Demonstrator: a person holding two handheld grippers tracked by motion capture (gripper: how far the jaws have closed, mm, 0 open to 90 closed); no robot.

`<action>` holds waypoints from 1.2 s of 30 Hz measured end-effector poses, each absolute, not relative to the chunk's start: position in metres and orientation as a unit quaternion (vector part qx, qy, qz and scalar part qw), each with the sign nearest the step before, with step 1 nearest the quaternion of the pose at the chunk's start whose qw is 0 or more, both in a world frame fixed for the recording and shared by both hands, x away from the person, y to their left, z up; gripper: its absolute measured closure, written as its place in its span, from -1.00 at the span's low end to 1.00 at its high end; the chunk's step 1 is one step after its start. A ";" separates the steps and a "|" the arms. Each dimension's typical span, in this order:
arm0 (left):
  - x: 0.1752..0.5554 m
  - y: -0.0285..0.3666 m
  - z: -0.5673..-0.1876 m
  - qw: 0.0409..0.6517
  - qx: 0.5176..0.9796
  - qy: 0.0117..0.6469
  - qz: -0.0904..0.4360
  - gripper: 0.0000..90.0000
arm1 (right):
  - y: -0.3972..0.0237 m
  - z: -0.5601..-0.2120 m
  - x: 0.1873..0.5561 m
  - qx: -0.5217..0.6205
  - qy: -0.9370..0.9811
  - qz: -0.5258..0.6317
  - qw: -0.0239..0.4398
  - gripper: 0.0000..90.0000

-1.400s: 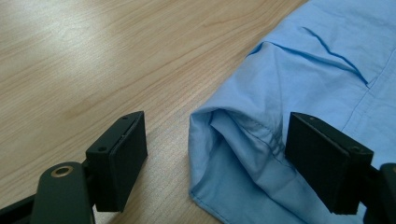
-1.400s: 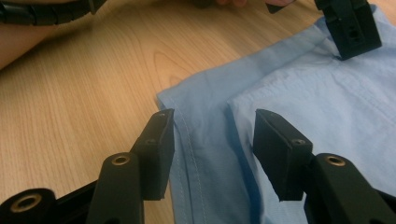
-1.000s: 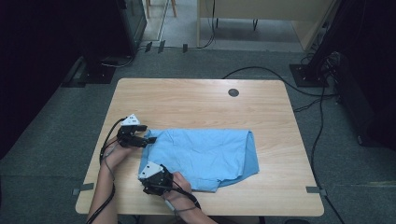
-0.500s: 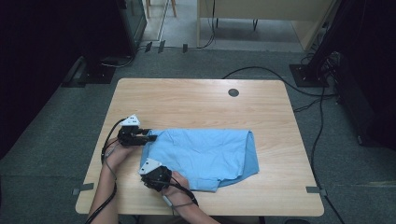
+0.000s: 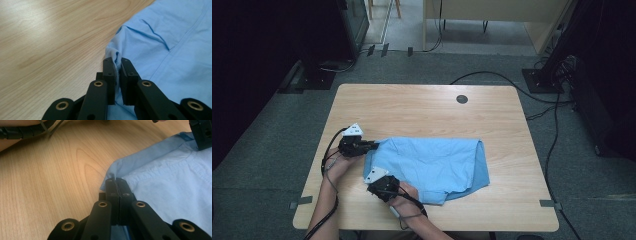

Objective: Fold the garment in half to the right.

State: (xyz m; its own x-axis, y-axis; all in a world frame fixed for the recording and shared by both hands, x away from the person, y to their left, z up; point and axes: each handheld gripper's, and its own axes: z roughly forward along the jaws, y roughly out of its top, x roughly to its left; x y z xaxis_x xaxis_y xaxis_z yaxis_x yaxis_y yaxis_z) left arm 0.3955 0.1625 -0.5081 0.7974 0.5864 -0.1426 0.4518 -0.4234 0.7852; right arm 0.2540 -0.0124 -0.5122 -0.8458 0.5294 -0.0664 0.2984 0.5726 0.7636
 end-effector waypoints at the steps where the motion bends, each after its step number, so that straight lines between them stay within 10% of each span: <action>1: 0.394 0.162 -0.506 0.440 0.840 0.307 0.080 0.88 | -0.012 -0.512 0.254 0.237 0.875 0.397 0.145 1.00; 36: 0.354 0.177 -0.377 0.419 0.850 0.268 0.171 0.88 | -0.035 -0.397 0.221 0.176 0.835 0.495 0.165 1.00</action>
